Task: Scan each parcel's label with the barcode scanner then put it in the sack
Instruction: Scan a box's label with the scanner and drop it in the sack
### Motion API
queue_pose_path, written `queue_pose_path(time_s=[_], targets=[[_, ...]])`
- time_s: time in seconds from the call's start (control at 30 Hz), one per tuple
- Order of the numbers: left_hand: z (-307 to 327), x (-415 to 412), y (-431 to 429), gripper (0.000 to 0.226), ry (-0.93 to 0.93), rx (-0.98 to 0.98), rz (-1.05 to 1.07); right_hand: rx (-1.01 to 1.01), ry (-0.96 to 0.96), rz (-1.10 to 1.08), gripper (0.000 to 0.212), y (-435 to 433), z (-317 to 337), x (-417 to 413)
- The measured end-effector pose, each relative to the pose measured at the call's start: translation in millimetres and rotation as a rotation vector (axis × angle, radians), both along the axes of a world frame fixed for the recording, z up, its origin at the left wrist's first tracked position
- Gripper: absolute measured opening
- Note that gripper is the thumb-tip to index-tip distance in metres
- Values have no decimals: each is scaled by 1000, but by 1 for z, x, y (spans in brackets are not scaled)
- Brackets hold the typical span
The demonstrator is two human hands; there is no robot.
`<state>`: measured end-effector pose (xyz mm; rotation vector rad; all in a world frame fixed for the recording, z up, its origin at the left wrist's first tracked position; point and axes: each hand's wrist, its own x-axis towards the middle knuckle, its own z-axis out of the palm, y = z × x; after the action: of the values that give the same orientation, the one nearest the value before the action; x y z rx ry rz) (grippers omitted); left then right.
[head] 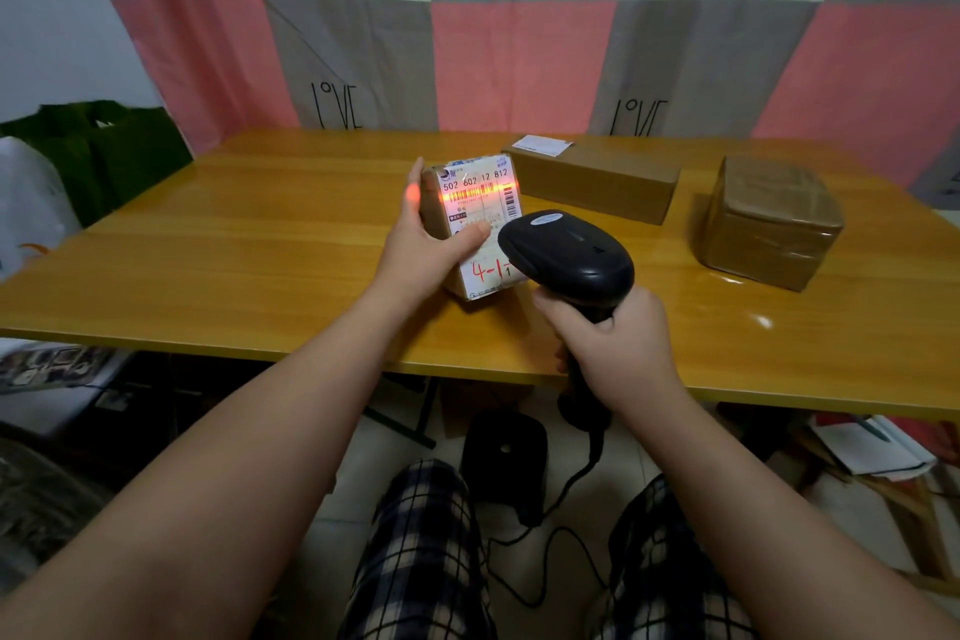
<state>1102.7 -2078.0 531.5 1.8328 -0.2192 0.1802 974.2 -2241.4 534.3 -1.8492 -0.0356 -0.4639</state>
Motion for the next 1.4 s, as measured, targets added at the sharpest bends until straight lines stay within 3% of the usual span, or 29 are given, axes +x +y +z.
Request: queue_pose_path(time_s=[0.5,0.63,1.0,1.2,1.4], targets=[[-6,4,-3,103,-13,38,43,-47,-54,-47,17,-3,-5,-19],[3,5,-3,104,-119,213,117,-54,-28,-70,23,-7,-8,-24],[9,6,7,102,-269,310,130,-35,-11,-74,24,-8,-6,-30],[8,-10,20,111,-230,179,136,19,-25,9,19,2,-4,-31],[0,-76,79,109,-235,-5,230,23,-14,362,19,56,10,-34]])
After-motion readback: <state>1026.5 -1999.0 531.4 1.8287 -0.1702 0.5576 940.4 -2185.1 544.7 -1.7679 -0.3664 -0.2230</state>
